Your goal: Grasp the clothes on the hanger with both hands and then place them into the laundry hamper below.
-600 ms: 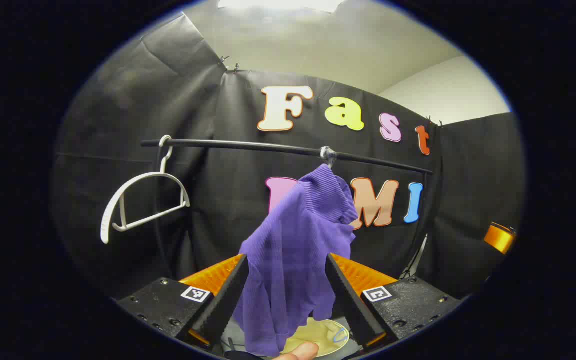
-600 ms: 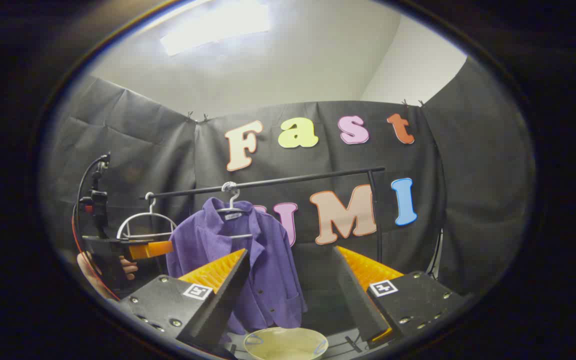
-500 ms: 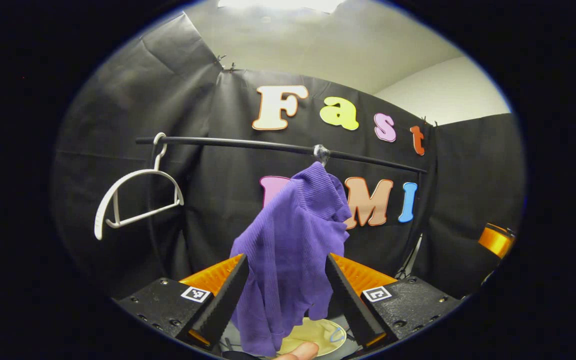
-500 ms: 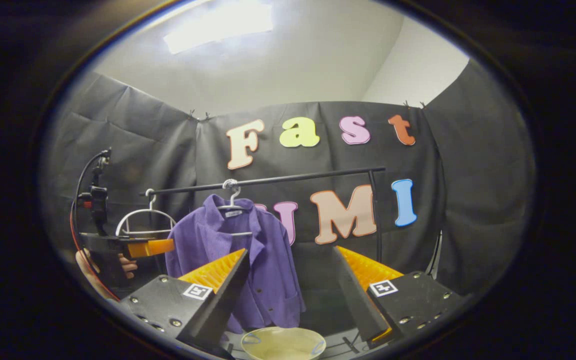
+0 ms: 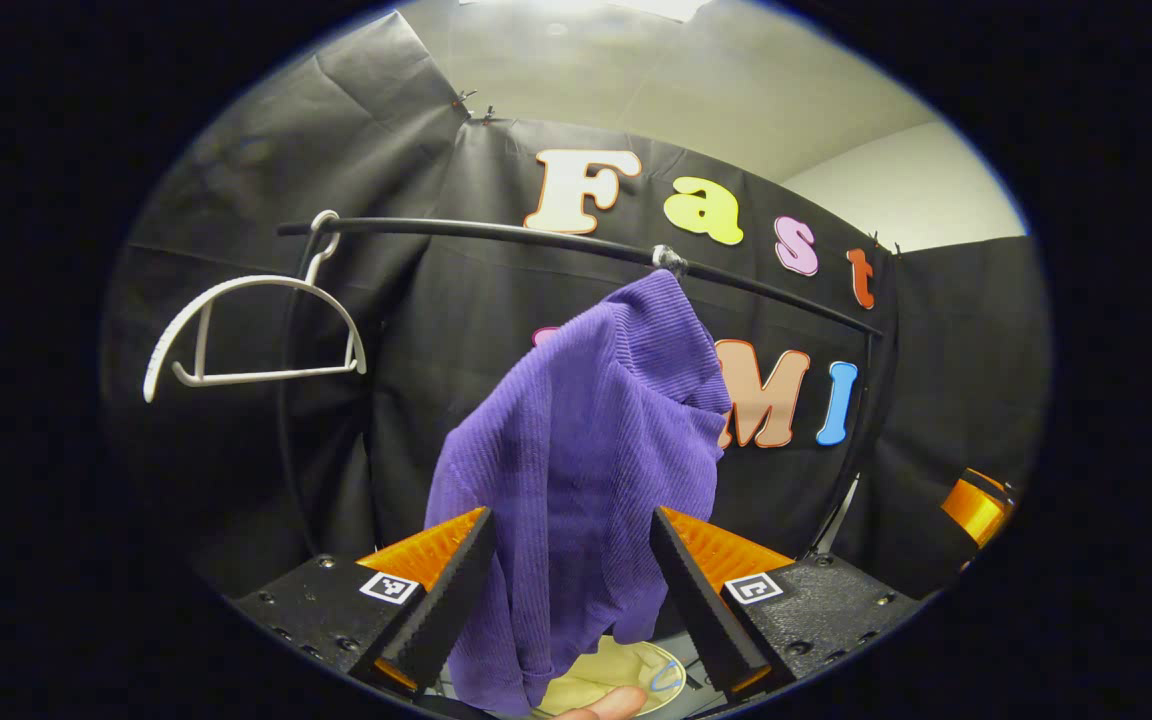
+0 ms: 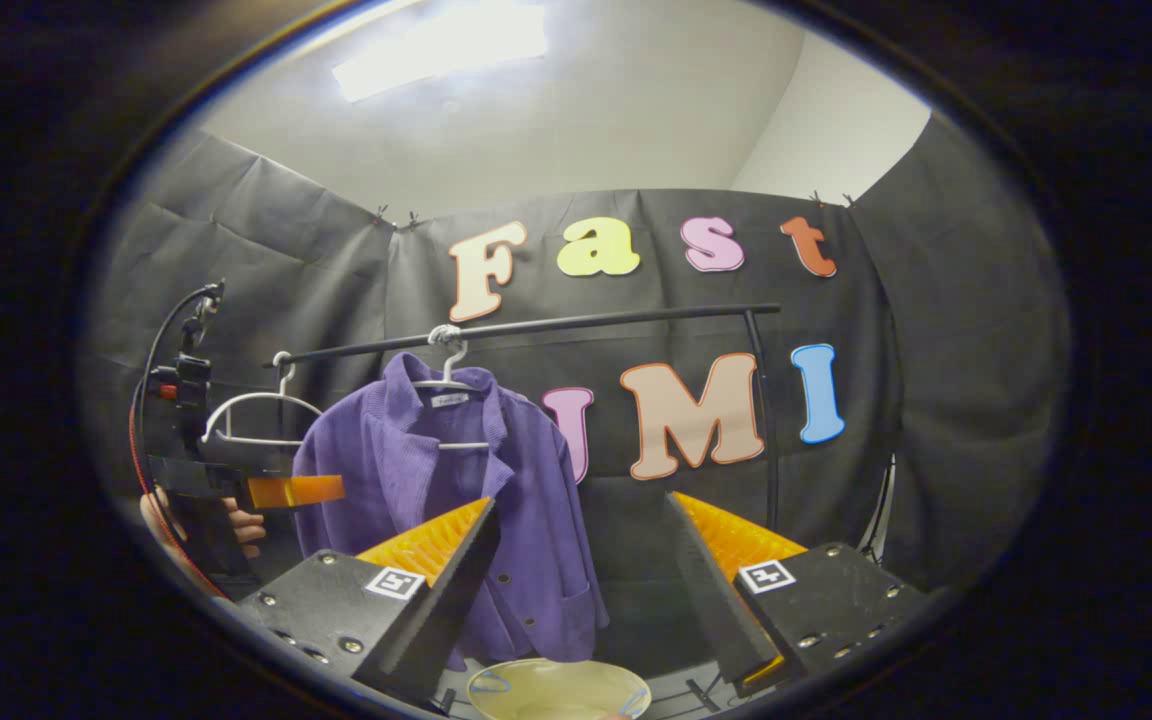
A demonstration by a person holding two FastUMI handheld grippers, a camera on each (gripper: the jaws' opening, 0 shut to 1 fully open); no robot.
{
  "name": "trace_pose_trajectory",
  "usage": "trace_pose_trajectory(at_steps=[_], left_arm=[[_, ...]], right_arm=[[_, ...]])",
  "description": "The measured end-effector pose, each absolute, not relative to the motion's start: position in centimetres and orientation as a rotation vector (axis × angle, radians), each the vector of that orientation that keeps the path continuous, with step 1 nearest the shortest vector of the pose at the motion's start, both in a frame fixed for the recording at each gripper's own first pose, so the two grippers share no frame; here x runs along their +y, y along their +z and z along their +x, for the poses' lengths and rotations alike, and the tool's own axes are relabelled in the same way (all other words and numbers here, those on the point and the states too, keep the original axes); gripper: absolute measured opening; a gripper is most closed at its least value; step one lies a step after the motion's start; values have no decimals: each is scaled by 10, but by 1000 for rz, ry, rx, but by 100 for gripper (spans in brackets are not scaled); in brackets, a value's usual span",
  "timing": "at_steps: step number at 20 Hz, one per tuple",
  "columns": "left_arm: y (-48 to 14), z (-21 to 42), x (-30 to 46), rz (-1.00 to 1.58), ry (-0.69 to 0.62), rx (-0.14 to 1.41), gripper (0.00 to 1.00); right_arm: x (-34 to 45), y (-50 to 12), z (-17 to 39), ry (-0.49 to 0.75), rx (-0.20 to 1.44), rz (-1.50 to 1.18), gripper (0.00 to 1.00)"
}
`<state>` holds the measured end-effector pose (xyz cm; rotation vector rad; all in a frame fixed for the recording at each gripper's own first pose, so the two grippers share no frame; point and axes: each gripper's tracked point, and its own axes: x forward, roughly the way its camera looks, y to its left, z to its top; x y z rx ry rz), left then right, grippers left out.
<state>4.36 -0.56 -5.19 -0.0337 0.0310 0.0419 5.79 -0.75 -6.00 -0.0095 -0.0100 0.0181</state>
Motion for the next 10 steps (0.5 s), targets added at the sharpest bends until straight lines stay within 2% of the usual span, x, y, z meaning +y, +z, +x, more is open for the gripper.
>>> trace_pose_trajectory(at_steps=[3, 4, 6, 7, 8, 10], left_arm=[[-54, 46, -20, 8, 26, 22, 92], [-53, 45, -24, 26, 24, 14, 96], [-56, 43, -36, 41, 13, 2, 92], [-59, 42, -40, 44, 7, 2, 95], [-62, 42, -45, 46, 8, 2, 92], [-69, 46, -54, 74, 24, 0, 95]], right_arm=[[5, -67, 84, 74, -14, -19, 100], [9, -68, 94, 90, -18, -18, 95], [19, -78, 114, 128, -3, -19, 98], [24, -84, 123, 151, 8, -18, 98], [27, -89, 131, 165, 23, -9, 98], [37, -99, 148, 207, 49, 22, 100]])
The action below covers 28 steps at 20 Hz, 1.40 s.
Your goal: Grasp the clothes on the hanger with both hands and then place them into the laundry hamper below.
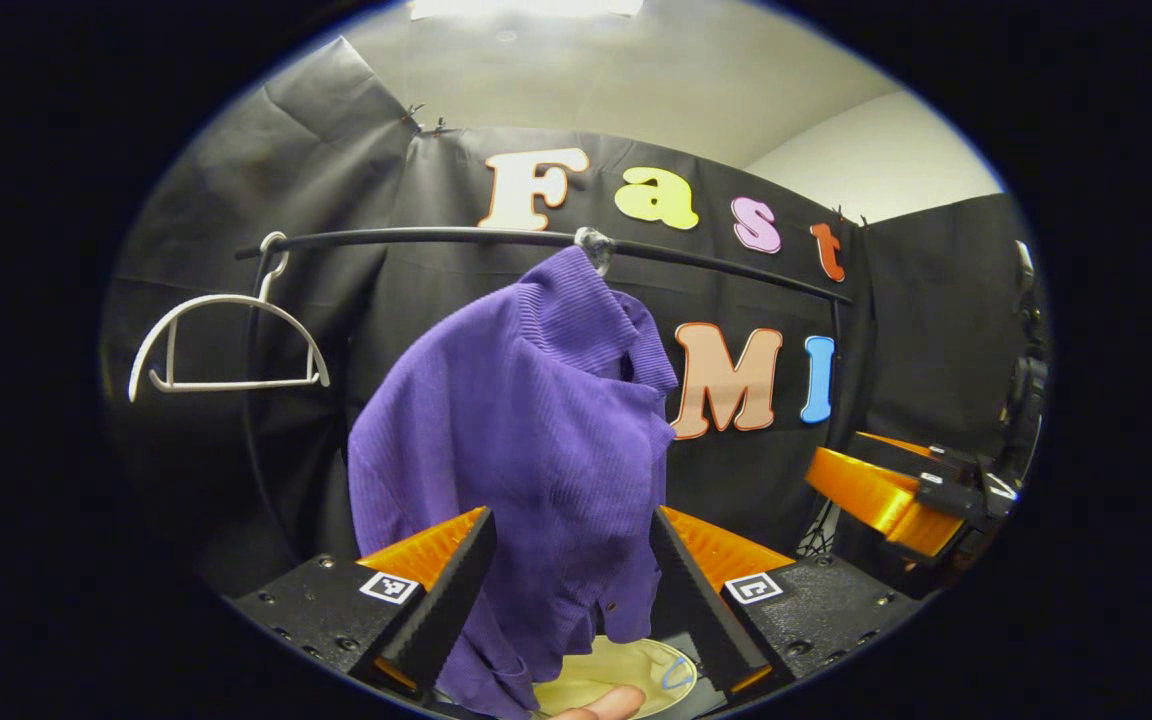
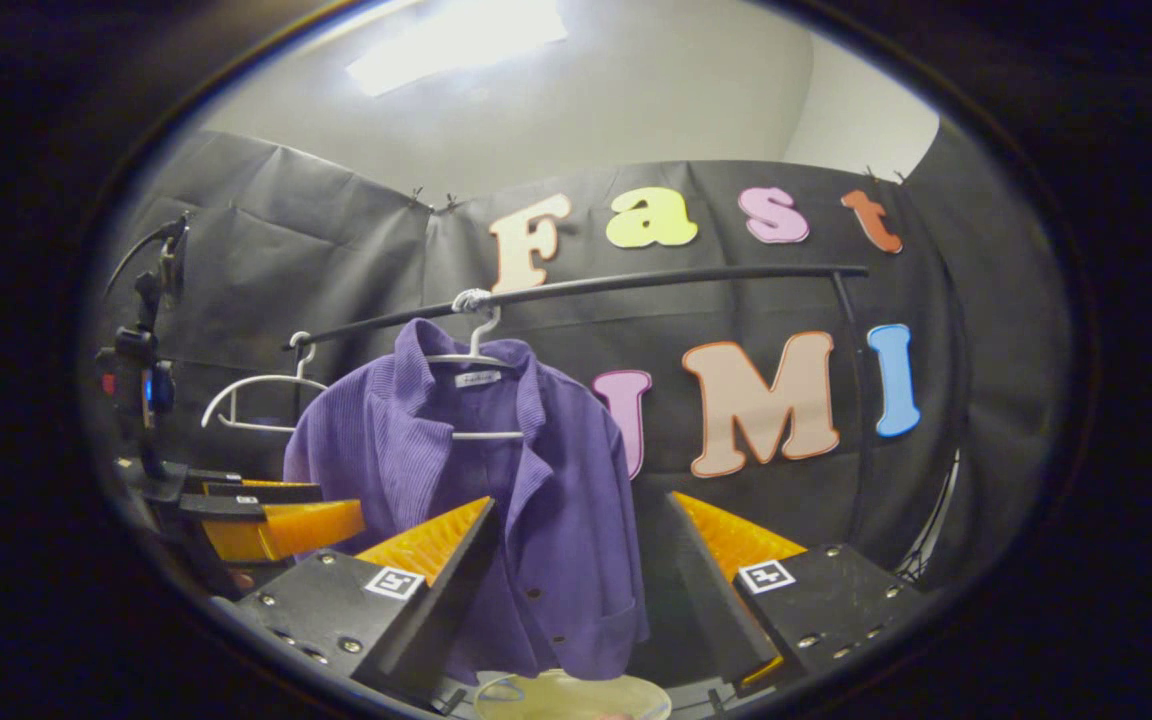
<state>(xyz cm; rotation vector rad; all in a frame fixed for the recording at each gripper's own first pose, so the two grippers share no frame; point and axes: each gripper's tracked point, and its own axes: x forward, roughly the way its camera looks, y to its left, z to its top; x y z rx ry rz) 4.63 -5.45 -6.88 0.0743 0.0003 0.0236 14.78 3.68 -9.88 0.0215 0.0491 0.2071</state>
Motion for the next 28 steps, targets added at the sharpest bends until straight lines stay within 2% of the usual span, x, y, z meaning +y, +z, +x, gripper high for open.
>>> trace_pose_trajectory(at_steps=[1, 3, 4, 5, 6, 8, 10, 11, 13, 16, 17, 18, 19, 22, 24, 25, 26, 27, 28], left_arm=[[-73, 49, -58, 83, 39, -4, 92], [-84, 56, -70, 99, 46, 2, 92], [-88, 61, -70, 91, 68, 0, 95], [-92, 65, -67, 82, 96, -5, 92], [-94, 71, -63, 85, 124, -13, 94], [-92, 81, -50, 112, 211, -46, 93], [-89, 94, -39, 124, 288, -75, 96], [-95, 101, -42, 118, 308, -63, 92], [-109, 116, -43, 98, 323, -16, 92], [-104, 125, -28, 141, 361, -26, 94], [-98, 127, -24, 146, 372, -47, 84], [-98, 128, -26, 131, 353, -41, 81], [-99, 127, -26, 119, 347, -40, 76], [-95, 131, -30, 103, 266, -70, 76], [-90, 126, -22, 85, 237, -78, 63], [-80, 123, -18, 82, 228, -104, 62], [-72, 123, -12, 82, 227, -122, 57], [-69, 124, -7, 77, 223, -128, 42], [-67, 126, -3, 61, 220, -118, 26]], right_arm=[[39, -105, 155, 227, 64, 37, 100], [45, -115, 174, 271, 94, 54, 98], [46, -119, 184, 287, 107, 59, 100], [45, -124, 194, 295, 117, 71, 95], [45, -129, 204, 302, 129, 82, 98], [50, -139, 223, 332, 147, 89, 95], [55, -151, 237, 369, 165, 82, 98], [58, -155, 243, 387, 167, 77, 98], [69, -161, 253, 437, 166, 75, 100], [81, -170, 273, 458, 186, 51, 95], [84, -170, 278, 445, 180, 38, 98], [89, -170, 284, 437, 175, 32, 95], [97, -171, 288, 448, 177, 29, 98], [114, -178, 302, 460, 197, 44, 98], [113, -176, 311, 422, 183, 45, 98], [113, -174, 317, 400, 171, 44, 99], [113, -172, 321, 390, 162, 44, 95], [117, -171, 325, 393, 158, 54, 98], [126, -169, 328, 414, 159, 64, 95]])
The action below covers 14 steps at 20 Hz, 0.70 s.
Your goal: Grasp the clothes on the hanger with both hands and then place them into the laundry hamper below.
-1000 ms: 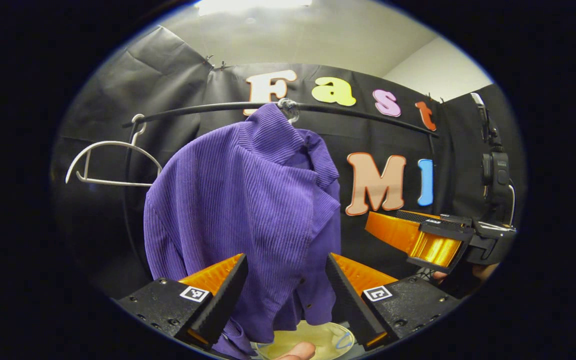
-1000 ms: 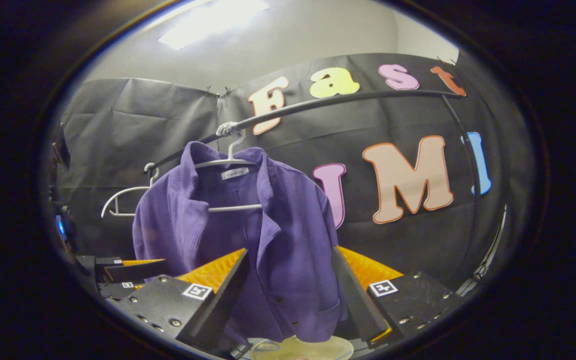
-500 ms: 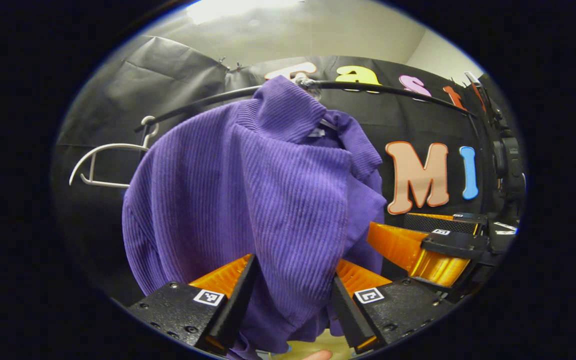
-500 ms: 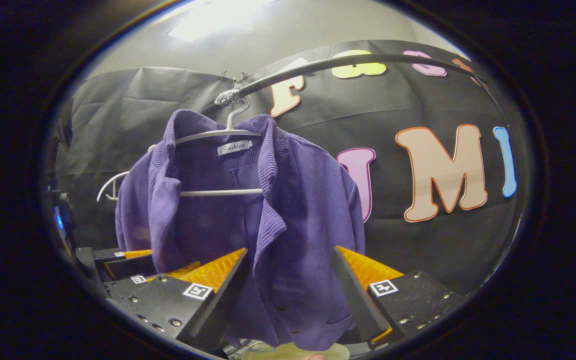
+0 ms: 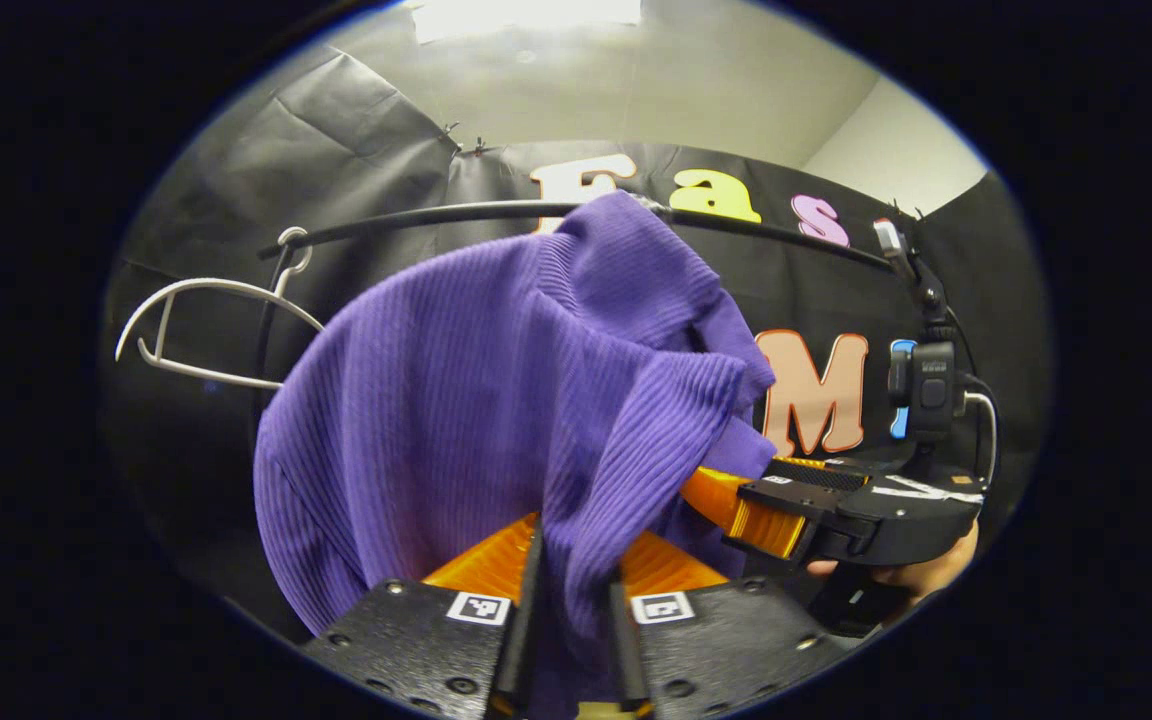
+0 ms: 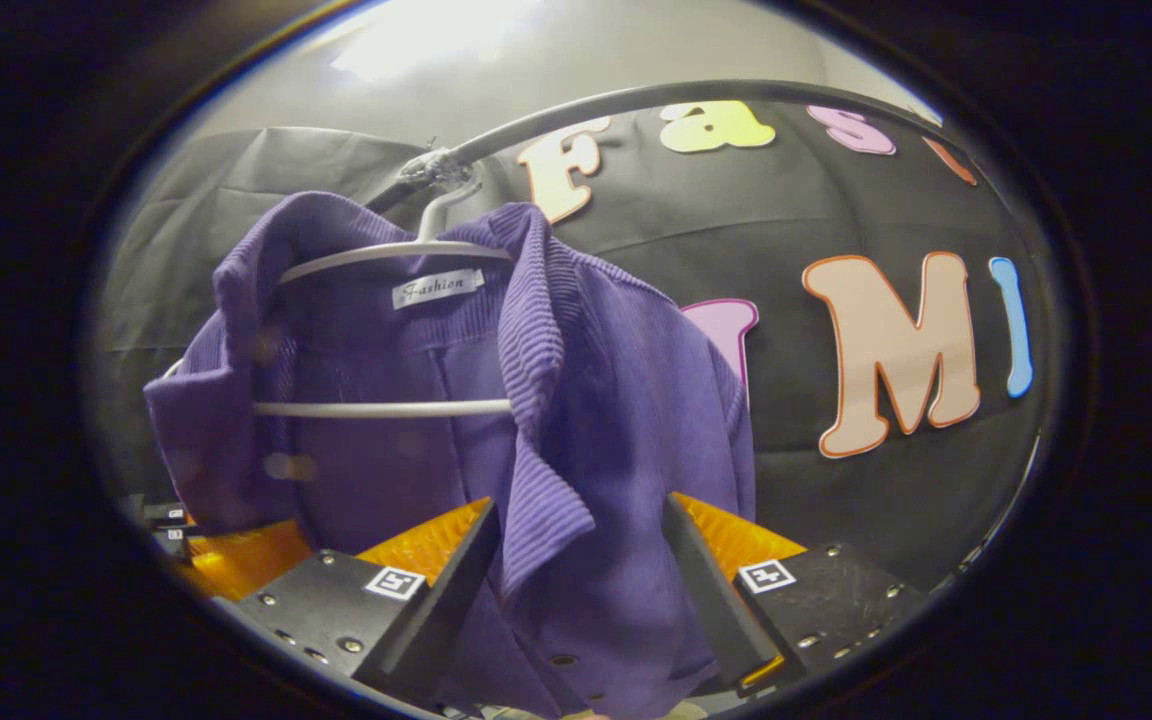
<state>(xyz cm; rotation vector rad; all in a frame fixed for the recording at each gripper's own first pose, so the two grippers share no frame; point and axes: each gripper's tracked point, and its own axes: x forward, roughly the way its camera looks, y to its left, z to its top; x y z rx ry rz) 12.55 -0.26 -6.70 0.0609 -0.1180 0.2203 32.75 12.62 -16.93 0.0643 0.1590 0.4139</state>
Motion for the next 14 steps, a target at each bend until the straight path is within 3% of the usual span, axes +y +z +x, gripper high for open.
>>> trace_pose_trajectory(at_steps=[1, 3, 5, 7, 11, 14], left_arm=[[-67, 127, -1, 47, 217, -110, 11], [-67, 129, -5, 51, 192, -91, 7], [-62, 126, -13, 89, 145, -102, 7], [-58, 117, -22, 110, 90, -105, 1], [-50, 90, -29, 89, 13, -96, 1], [-40, 62, -41, 83, -76, -100, 1]], right_arm=[[133, -171, 331, 422, 165, 73, 95], [139, -175, 340, 405, 183, 57, 92], [130, -179, 349, 358, 196, 38, 48], [130, -175, 345, 389, 221, 107, 4], [119, -167, 322, 442, 238, 195, 1], [95, -153, 310, 379, 192, 135, 0]])
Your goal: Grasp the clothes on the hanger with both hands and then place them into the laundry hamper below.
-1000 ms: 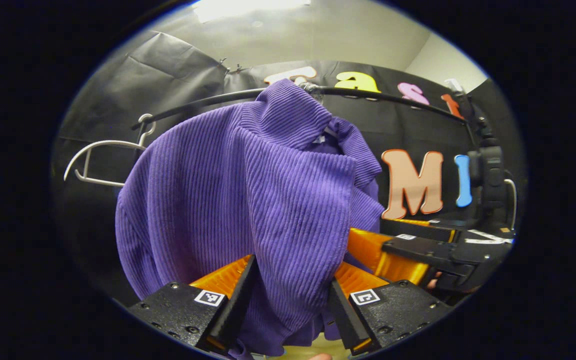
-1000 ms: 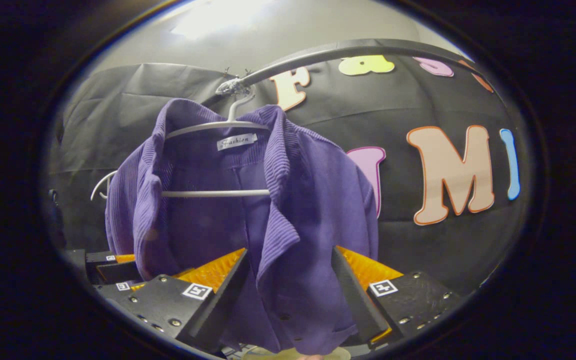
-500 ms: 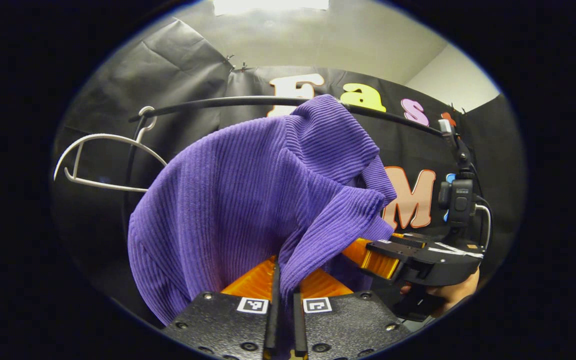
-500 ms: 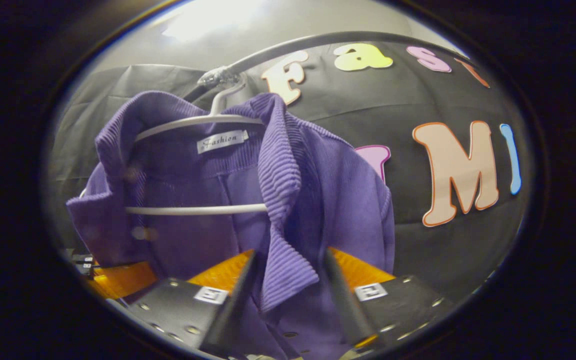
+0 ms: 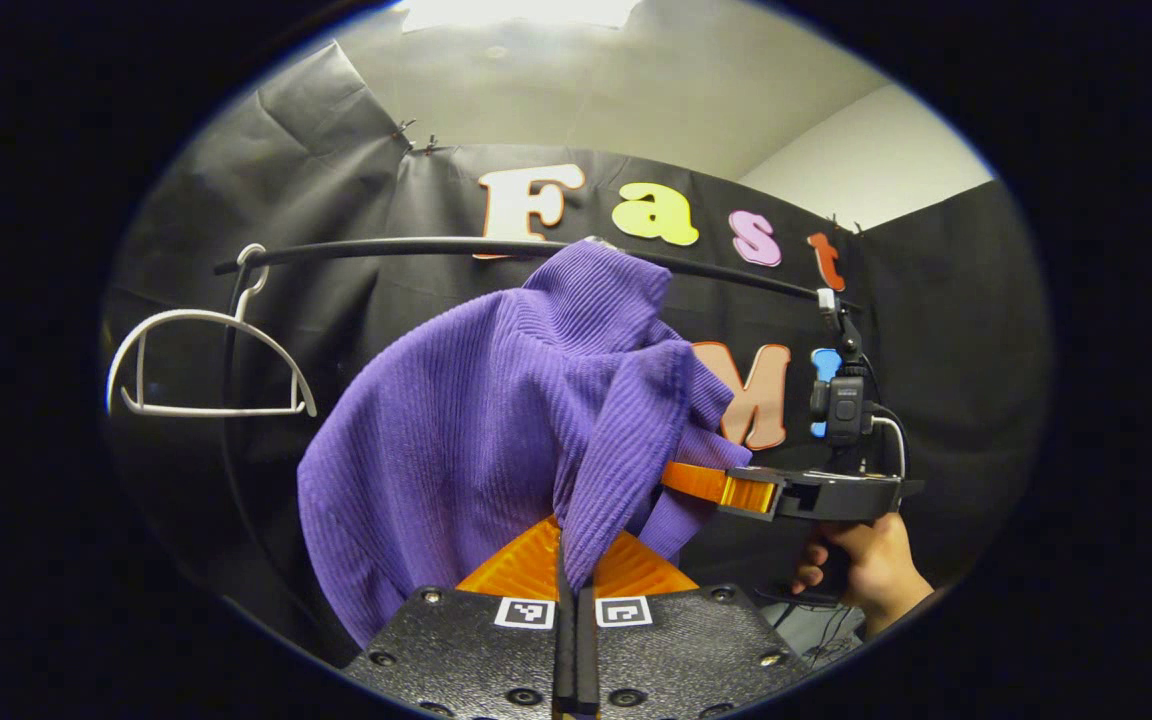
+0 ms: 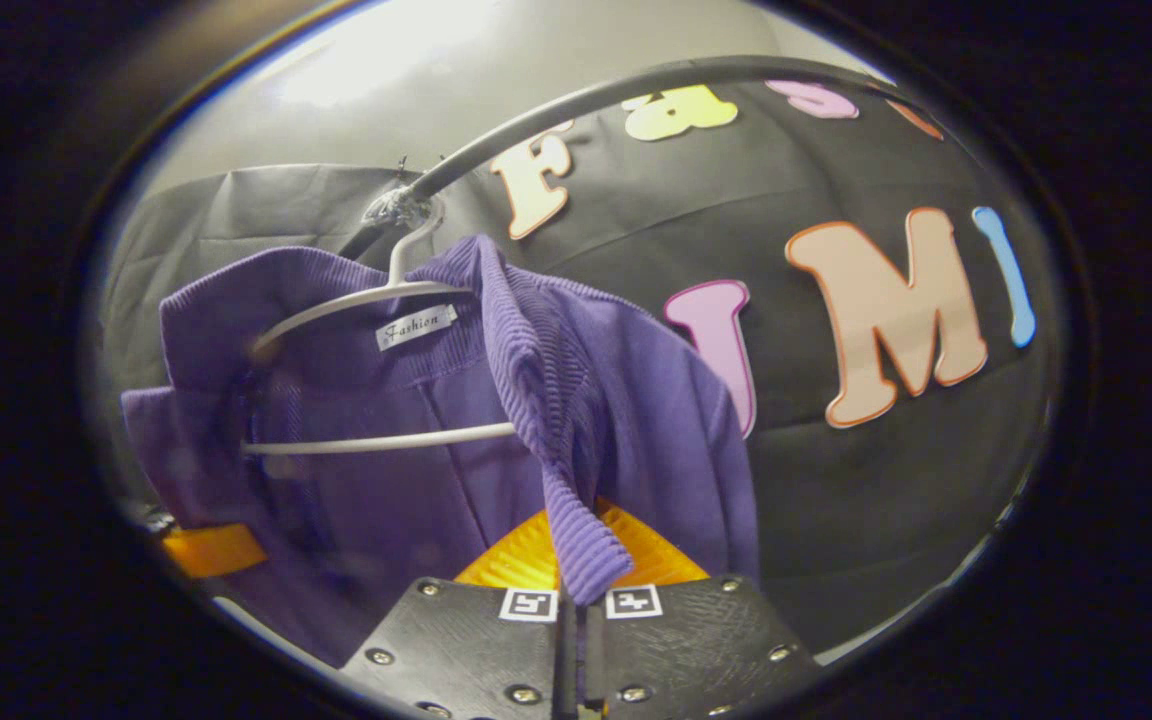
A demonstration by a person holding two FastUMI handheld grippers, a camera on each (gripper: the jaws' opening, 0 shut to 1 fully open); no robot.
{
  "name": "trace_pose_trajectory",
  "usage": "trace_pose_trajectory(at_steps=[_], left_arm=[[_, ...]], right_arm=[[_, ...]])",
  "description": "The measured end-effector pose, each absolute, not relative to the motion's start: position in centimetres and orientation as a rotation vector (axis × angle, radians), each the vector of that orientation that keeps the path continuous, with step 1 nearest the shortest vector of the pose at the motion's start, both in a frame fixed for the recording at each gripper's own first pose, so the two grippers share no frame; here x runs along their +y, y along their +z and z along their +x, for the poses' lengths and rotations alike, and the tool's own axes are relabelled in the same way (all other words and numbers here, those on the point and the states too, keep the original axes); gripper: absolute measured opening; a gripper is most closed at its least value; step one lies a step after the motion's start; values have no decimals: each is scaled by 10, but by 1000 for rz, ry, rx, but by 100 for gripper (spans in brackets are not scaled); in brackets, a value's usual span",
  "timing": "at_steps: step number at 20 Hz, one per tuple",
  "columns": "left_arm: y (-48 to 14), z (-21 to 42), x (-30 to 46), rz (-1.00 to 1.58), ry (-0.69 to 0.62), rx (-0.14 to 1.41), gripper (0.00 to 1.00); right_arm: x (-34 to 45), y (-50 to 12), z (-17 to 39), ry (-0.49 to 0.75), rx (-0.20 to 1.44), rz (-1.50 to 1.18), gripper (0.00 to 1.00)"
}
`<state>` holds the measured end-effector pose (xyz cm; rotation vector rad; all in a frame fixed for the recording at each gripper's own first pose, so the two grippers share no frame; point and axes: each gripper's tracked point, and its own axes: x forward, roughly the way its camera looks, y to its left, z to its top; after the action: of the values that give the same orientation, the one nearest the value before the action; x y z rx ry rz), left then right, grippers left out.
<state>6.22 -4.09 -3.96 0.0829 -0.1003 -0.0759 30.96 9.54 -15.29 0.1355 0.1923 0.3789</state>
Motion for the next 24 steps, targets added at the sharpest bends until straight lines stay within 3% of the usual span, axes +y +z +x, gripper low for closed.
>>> trace_pose_trajectory(at_steps=[5, 9, 10, 12, 21, 24], left_arm=[[2, 16, -35, 91, -215, -162, 0], [37, 5, 2, 197, -164, -171, 0], [40, 5, 5, 203, -163, -156, 0], [51, 5, 16, 227, -150, -137, 0], [129, 21, 97, 350, 107, -269, 0], [134, 42, 107, 313, 125, -265, 0]], right_arm=[[76, -124, 295, 288, 138, -48, 3], [68, -106, 305, 280, 125, -94, 6], [64, -102, 309, 265, 117, -101, 0], [50, -91, 317, 224, 96, -113, 1], [19, -61, 364, 127, 22, -184, 0], [11, -55, 386, 80, -5, -183, 0]])
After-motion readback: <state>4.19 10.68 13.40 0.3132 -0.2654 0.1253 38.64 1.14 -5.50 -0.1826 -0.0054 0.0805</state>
